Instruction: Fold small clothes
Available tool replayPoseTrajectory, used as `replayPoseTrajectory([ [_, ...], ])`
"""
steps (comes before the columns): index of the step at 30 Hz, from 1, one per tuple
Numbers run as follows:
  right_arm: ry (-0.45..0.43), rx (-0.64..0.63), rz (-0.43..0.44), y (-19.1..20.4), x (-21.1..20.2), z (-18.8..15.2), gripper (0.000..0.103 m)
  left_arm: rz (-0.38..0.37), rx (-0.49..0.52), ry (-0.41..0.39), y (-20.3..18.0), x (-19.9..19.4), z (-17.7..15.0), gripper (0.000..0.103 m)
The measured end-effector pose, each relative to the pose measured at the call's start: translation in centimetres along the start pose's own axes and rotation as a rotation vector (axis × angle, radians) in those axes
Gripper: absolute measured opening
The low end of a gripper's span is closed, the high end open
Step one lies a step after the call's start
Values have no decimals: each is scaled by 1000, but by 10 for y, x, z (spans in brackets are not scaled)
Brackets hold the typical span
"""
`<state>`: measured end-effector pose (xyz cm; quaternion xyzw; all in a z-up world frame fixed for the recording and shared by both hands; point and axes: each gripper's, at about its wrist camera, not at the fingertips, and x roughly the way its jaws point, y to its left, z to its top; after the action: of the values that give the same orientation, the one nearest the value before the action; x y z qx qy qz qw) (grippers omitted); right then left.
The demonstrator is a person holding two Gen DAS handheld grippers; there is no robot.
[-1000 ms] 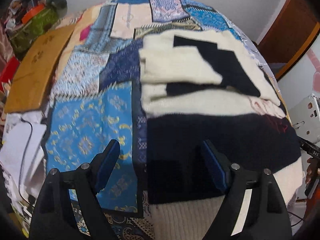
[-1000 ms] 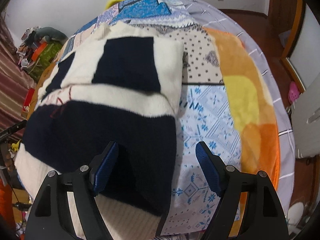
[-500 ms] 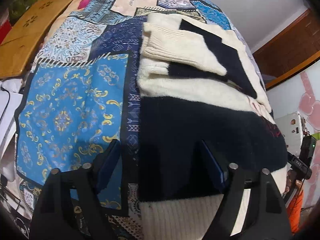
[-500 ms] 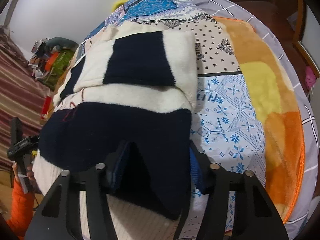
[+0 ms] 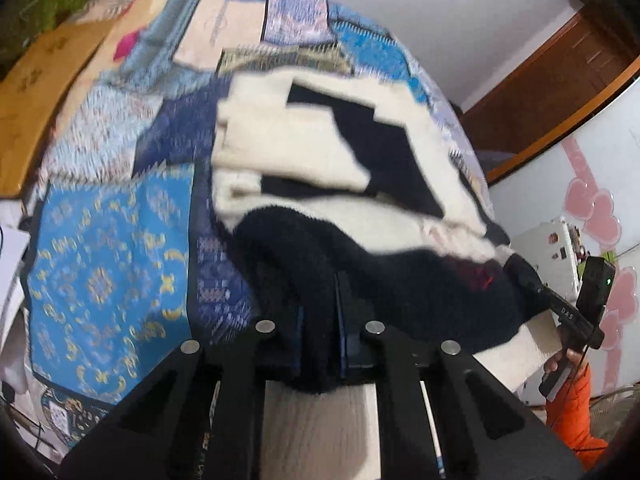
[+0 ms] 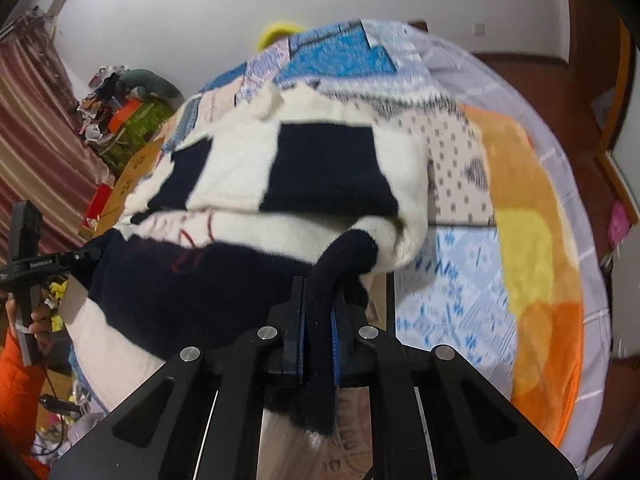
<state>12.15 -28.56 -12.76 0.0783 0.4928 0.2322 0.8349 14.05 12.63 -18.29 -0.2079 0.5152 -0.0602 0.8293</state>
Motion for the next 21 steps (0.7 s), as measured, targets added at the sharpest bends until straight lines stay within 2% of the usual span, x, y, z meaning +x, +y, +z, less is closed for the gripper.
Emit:
replayPoseTrajectory([
  [6,-94,-13,-27,1,-13,26,8,63,27,-132,-7,-30,24,11],
  [9,-124,-14,-51,-1,-13,37,7,92,23,-165,-7,-33,32,10],
  [14,-136,8,-82,-12,-5,47,7,140,24,-163,-4,-18,39,10],
  [21,-90,-2,-138,-19,19,47,7,196,28,-99,10,19,43,11],
])
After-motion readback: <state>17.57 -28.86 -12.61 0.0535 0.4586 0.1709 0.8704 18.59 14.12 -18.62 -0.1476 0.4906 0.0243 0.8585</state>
